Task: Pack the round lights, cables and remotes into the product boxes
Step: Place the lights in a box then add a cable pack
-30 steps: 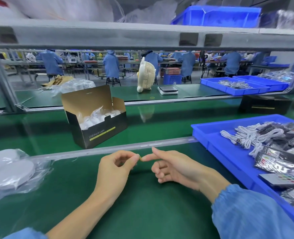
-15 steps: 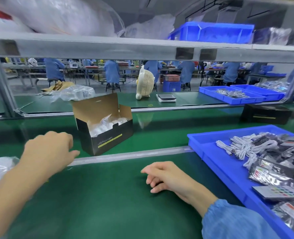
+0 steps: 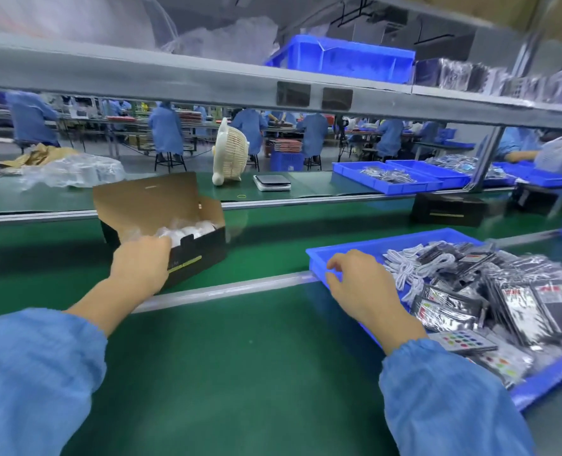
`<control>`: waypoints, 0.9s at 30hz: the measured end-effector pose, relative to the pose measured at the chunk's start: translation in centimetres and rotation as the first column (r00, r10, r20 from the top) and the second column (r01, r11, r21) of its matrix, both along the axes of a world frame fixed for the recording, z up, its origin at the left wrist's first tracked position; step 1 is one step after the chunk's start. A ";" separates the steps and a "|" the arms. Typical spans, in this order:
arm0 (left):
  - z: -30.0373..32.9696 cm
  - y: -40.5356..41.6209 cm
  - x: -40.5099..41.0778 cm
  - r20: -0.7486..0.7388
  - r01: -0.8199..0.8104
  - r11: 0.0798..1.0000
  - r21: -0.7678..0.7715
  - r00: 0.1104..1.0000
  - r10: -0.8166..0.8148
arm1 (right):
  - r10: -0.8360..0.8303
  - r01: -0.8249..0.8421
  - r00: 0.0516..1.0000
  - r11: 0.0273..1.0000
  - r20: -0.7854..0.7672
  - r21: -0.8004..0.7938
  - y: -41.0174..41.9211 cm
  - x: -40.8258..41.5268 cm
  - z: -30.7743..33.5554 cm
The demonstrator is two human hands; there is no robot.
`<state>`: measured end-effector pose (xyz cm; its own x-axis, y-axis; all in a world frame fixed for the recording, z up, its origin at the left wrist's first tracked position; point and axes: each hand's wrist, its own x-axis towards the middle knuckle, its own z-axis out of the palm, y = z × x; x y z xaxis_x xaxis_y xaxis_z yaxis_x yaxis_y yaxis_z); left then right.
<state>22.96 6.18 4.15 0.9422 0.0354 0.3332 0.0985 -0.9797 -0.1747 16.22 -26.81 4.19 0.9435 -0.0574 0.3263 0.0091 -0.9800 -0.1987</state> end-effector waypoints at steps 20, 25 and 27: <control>3.7 1.5 -20.2 0.089 0.380 0.925 -0.018 0.922 -0.377 | -0.121 0.121 0.993 0.991 0.017 -0.063 -3.3 4.7 1.7; 0.7 -1.0 -20.3 -0.117 0.242 0.950 -0.199 0.956 -0.268 | -0.181 0.068 0.954 0.907 -0.238 -0.416 -9.7 5.0 -2.7; 0.4 -1.2 -20.1 -0.057 0.247 0.951 -0.185 0.964 -0.261 | -0.200 0.118 0.965 0.909 -0.170 -0.400 -9.7 5.0 -2.4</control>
